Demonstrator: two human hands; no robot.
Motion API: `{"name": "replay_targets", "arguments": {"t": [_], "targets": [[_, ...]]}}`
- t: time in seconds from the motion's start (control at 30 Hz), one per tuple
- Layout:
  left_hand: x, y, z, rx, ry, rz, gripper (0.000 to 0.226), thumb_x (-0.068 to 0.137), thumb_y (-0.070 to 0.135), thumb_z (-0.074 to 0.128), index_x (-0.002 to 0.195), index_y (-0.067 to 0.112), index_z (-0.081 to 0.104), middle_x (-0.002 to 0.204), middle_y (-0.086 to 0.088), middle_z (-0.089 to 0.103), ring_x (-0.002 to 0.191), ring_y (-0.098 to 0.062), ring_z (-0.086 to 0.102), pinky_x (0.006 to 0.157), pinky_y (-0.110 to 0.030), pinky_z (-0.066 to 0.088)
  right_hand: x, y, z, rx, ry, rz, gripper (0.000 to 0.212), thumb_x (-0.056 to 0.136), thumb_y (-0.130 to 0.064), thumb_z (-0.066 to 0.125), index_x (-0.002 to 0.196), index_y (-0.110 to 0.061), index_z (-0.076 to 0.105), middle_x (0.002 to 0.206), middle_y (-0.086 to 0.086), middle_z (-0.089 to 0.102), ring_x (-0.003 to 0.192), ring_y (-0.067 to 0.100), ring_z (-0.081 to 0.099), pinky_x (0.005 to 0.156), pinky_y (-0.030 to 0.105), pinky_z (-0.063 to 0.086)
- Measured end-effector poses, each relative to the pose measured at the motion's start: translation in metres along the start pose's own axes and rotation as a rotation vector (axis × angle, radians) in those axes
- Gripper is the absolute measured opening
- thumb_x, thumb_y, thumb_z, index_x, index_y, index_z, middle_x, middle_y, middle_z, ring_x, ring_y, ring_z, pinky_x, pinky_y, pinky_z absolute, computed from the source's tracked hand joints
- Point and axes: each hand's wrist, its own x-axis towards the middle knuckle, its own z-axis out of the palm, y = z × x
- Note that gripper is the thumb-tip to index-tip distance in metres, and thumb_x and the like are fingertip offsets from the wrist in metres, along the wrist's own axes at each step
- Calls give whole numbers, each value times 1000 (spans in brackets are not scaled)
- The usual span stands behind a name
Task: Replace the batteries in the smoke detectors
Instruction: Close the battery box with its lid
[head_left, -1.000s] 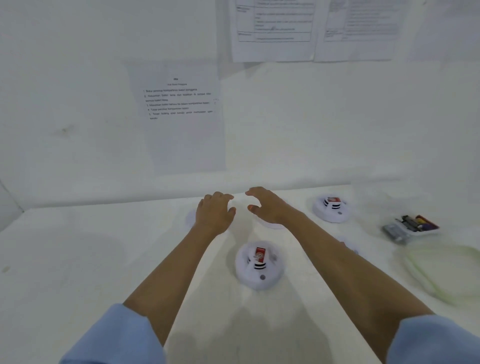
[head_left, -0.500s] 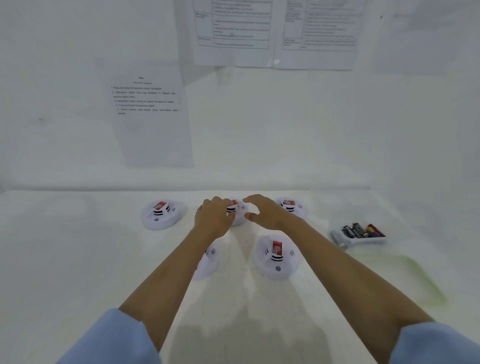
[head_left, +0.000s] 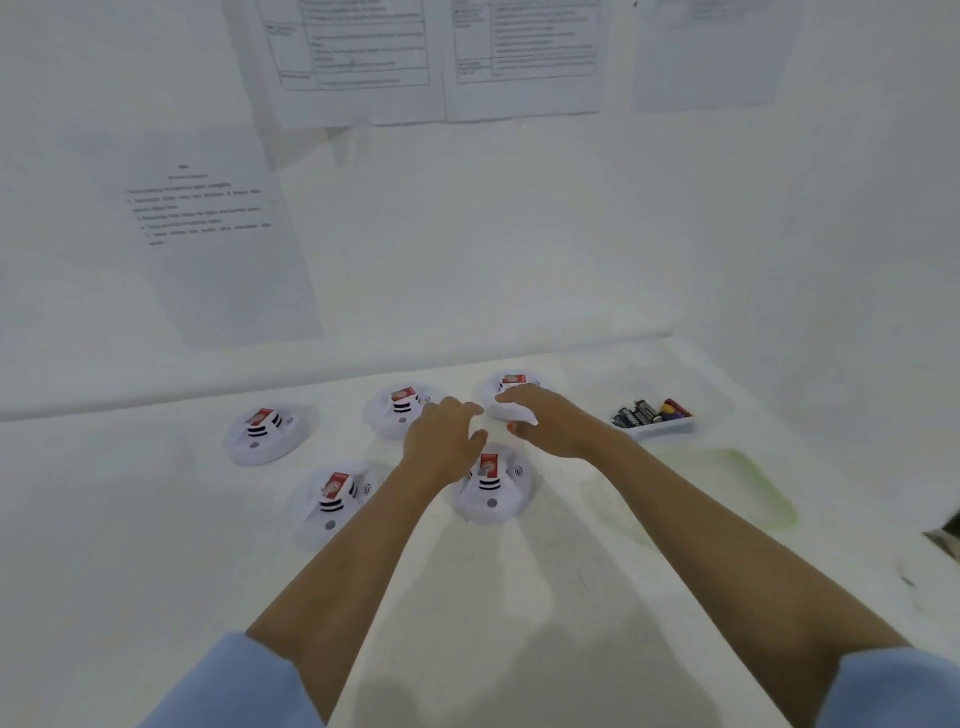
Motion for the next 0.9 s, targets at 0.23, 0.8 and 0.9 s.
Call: {"name": "replay_targets", "arguments": {"t": [0.23,0.8,0.9], "targets": [[-4,65,27,-177,-5,32,41,91,15,49,131,23,51,138,-3,46,127,-24,40,99,-37,41,-42,56,-35,5,23,-80,40,95,-9,45,135,-15,43,142,1,43,129,18,40,98,19,28],[-30,121,62,-223,-215,127,39,81,-7,57,107,20,67,120,-3,57,113,-20,52,101,-37,39,-130,215,-95,24,-19,-90,60,63,24,33,90,-16,70,107,-3,59,110,19,54,89,11,37],[-31,122,61,-224,-201,114,29,85,1,60,106,20,68,124,-1,57,118,-17,51,105,-33,36,-135,228,-96,5,-80,-67,63,62,23,33,89,-19,70,117,-2,57,120,17,49,106,29,34]]}}
